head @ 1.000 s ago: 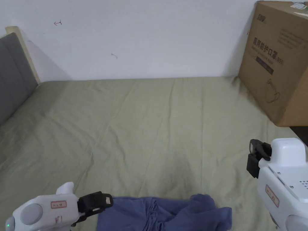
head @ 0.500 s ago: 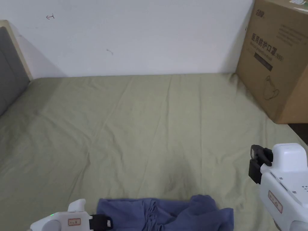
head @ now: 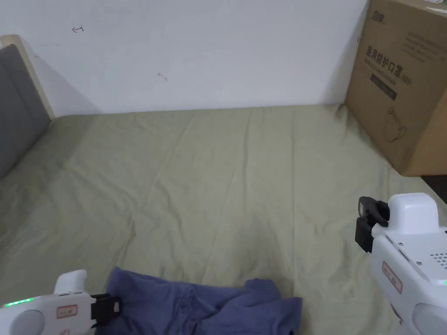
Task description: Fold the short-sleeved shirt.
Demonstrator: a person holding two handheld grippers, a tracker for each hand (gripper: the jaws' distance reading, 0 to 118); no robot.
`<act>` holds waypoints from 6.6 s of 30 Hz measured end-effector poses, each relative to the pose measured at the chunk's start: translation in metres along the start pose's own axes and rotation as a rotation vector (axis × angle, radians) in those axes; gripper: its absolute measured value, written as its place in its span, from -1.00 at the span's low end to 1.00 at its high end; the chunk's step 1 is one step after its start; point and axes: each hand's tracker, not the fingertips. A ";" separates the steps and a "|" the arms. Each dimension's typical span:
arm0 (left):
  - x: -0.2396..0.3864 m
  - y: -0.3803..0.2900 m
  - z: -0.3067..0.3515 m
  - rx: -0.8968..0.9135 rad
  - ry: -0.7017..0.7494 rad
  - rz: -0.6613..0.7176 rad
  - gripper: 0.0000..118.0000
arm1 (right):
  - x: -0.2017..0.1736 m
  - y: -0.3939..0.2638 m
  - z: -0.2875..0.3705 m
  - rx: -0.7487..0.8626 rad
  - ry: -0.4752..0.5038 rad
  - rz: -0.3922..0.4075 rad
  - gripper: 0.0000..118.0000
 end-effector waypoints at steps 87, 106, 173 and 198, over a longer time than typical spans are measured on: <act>0.259 -0.112 -0.159 0.094 0.004 -0.451 -1.00 | 0.057 -0.026 0.018 -0.053 -0.090 -0.042 -1.00; 0.225 0.008 0.052 0.633 -0.094 -0.351 -1.00 | 0.000 0.016 0.042 0.097 0.022 -0.045 -1.00; 0.094 -0.017 -0.095 -0.125 -0.143 0.038 0.59 | -0.150 -0.211 -0.097 -0.488 0.264 0.001 -1.00; -0.021 0.048 -0.033 -0.113 -0.014 -0.056 -0.66 | -0.120 -0.114 -0.079 -0.272 0.296 0.063 -1.00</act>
